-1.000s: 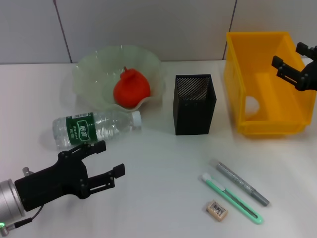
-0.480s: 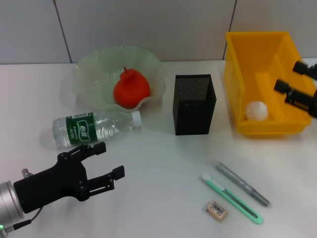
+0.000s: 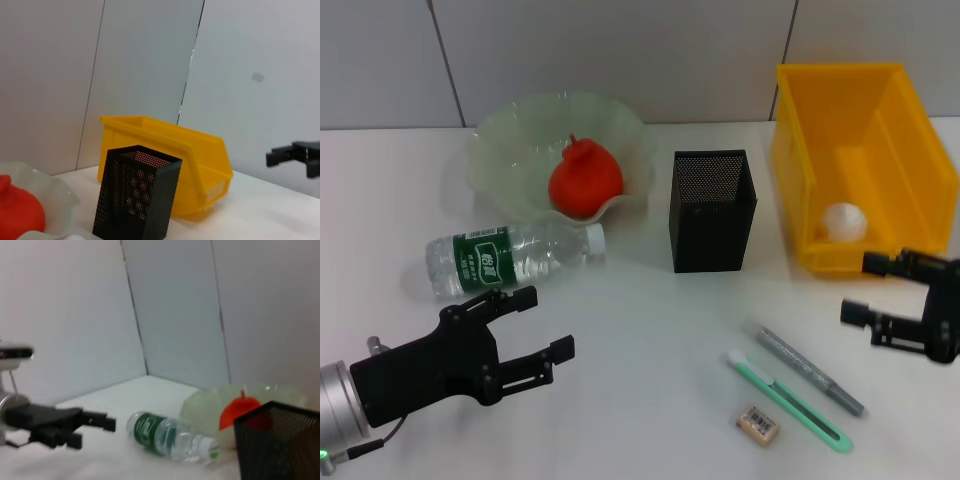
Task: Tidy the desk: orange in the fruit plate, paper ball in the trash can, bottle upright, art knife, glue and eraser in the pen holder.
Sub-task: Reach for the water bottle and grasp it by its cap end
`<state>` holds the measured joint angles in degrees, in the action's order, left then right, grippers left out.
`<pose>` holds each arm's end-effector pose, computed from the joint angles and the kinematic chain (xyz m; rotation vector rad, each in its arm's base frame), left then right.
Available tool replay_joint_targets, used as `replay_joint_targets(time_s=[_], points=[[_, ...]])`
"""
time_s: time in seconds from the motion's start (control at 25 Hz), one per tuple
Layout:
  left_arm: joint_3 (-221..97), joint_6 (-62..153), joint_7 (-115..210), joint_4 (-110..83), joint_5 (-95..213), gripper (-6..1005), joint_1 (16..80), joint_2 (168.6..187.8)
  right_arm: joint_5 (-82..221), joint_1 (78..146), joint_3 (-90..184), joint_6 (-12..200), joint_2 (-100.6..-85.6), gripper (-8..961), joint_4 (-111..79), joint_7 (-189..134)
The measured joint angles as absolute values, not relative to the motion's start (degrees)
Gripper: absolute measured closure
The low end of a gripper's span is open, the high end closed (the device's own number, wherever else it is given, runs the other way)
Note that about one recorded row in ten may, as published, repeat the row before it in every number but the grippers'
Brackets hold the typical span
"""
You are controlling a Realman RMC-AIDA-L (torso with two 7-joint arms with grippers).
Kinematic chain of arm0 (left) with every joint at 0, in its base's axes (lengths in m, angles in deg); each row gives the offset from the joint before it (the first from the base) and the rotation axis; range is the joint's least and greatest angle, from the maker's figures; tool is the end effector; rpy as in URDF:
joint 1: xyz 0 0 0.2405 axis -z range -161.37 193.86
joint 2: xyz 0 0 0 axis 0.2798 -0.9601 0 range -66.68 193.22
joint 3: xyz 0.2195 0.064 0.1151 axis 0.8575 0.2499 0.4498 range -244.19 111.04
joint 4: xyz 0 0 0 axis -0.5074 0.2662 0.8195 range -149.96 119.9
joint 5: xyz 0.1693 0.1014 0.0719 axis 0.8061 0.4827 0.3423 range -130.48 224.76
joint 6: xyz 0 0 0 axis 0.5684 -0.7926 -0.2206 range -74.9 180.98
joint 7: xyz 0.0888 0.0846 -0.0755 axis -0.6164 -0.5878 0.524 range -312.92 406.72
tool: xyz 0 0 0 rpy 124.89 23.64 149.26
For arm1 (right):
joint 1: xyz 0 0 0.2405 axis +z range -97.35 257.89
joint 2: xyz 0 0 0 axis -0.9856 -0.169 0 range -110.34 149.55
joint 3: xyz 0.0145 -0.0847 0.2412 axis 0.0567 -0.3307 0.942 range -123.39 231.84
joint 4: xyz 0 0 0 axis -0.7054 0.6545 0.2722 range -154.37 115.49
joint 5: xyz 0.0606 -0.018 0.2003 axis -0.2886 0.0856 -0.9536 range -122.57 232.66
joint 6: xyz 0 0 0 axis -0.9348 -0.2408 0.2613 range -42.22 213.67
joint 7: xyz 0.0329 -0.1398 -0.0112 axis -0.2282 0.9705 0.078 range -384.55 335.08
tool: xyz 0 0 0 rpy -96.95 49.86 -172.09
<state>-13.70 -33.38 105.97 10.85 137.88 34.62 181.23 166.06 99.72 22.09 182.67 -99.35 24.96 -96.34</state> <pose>-0.3037 0.2713 -0.0234 -2.5360 -0.5786 -0.8863 0.3049 0.2828 0.0431 -2.5535 0.5359 0.7631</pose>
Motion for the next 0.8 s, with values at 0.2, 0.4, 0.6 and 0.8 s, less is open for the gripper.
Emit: replay_joint_targets(time_s=[0.2,0.4,0.6,0.8], points=[[-14.1,-33.4,105.1,12.0,137.9,146,34.2,181.39,167.1,99.1,22.1,183.1,-99.36,207,22.1,-92.3],[-14.1,-33.4,104.2,13.1,137.9,146,34.0,181.46,167.2,99.0,22.1,182.7,-99.33,207,19.8,-90.1],[-14.1,-33.6,104.0,14.7,137.9,146,33.9,181.41,167.2,99.4,22.1,182.4,-99.34,207,18.5,-90.0],[-14.1,-33.7,104.0,15.2,137.8,146,34.2,181.39,167.2,99.5,22.1,182.5,-99.37,207,18.4,-89.9]])
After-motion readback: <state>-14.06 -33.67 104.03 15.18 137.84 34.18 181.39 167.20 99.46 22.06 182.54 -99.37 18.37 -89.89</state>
